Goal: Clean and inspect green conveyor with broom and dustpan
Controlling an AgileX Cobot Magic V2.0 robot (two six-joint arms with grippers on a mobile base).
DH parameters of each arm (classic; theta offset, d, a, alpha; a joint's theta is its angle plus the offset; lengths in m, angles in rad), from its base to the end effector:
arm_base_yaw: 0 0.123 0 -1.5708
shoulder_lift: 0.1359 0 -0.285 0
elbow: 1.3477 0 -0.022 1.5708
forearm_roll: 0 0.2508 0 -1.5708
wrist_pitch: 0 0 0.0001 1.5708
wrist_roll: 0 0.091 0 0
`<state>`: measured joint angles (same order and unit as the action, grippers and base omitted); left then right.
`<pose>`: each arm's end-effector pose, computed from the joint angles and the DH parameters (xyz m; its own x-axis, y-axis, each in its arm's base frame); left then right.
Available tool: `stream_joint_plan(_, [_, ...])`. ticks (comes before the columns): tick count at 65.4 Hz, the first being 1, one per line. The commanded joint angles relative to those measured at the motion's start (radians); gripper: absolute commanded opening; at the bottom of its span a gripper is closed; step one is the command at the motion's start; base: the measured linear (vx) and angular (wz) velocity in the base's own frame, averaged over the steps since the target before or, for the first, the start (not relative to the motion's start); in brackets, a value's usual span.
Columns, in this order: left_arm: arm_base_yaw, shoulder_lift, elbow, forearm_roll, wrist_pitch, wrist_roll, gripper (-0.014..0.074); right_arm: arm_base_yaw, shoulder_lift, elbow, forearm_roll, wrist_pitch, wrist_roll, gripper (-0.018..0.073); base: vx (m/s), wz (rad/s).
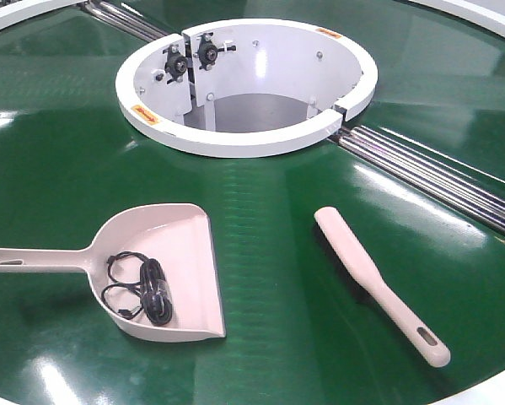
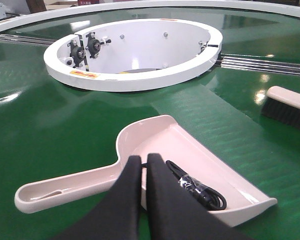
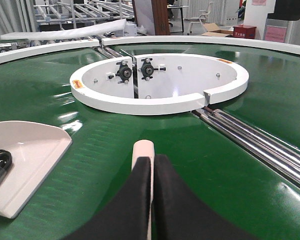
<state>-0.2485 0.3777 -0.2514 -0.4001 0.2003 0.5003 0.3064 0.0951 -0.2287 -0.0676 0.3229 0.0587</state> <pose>0.0871 -0.0294 0.2550 -0.1799 0.1559 -0.9713 0.3397 0.9365 0.0874 0.0511 0.0141 0.2553 -0.0950 -0.0357 -0.9948 -0.2817 0.9595 -0.0076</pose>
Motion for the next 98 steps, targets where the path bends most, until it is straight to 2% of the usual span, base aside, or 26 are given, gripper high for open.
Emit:
stream_joint_plan(1, [-0.005, 0.001, -0.020, -0.014, -0.070, -0.009, -0.0007, -0.006, 0.011, -0.027, -0.004, -0.080, -0.003, -0.0009, 0.00, 0.00])
stream_joint_plan(7, [0.009, -0.048, -0.003, 0.020, -0.081, -0.026, -0.0007, -0.006, 0.011, -0.027, -0.004, -0.079, -0.003, -0.0009, 0.00, 0.00])
stream_joint_plan(10, [0.023, -0.089, 0.018, 0.050, -0.095, -0.077, -0.0006, -0.006, 0.011, -0.027, -0.004, -0.078, -0.003, -0.0009, 0.00, 0.00])
stream_joint_plan(15, [0.047, -0.148, 0.088, 0.158, -0.159, -0.241, -0.0006, -0.006, 0.011, -0.027, -0.004, -0.077, -0.003, -0.0009, 0.00, 0.00])
stream_joint_plan(23, [0.077, -0.247, 0.234, 0.409, -0.298, -0.551, -0.0006, -0.006, 0.011, -0.027, -0.004, -0.076, -0.003, -0.0009, 0.00, 0.00])
stream_joint_plan(26, [0.086, -0.290, 0.293, 0.449, -0.339, -0.608, -0.0006, -0.006, 0.011, -0.027, -0.004, -0.076, -0.003, -0.0009, 0.00, 0.00])
stream_joint_plan(28, [0.092, -0.320, 0.297, 0.465, -0.317, -0.633, -0.0006, -0.006, 0.011, -0.027, -0.004, -0.076, -0.003, -0.0009, 0.00, 0.00])
stream_joint_plan(30, [0.097, -0.347, 0.290, 0.472, -0.259, -0.639, -0.0006, -0.006, 0.011, -0.027, -0.004, -0.076, -0.003, -0.0009, 0.00, 0.00])
stream_joint_plan(36, [0.097, -0.409, 0.292, 0.490, -0.200, -0.633, -0.0006, -0.006, 0.011, -0.027, -0.004, -0.076, -0.003, -0.0009, 0.00, 0.00])
stream_joint_plan(42, [0.095, -0.404, 0.292, 0.509, -0.195, -0.633, -0.0006, -0.006, 0.011, -0.027, -0.004, -0.073, -0.003, -0.0009, 0.00, 0.00])
stream_joint_plan(98, [0.095, -0.404, 0.289, 0.508, -0.184, -0.633, -0.0006, -0.006, 0.011, -0.027, -0.004, -0.073, -0.003, -0.0009, 0.00, 0.00])
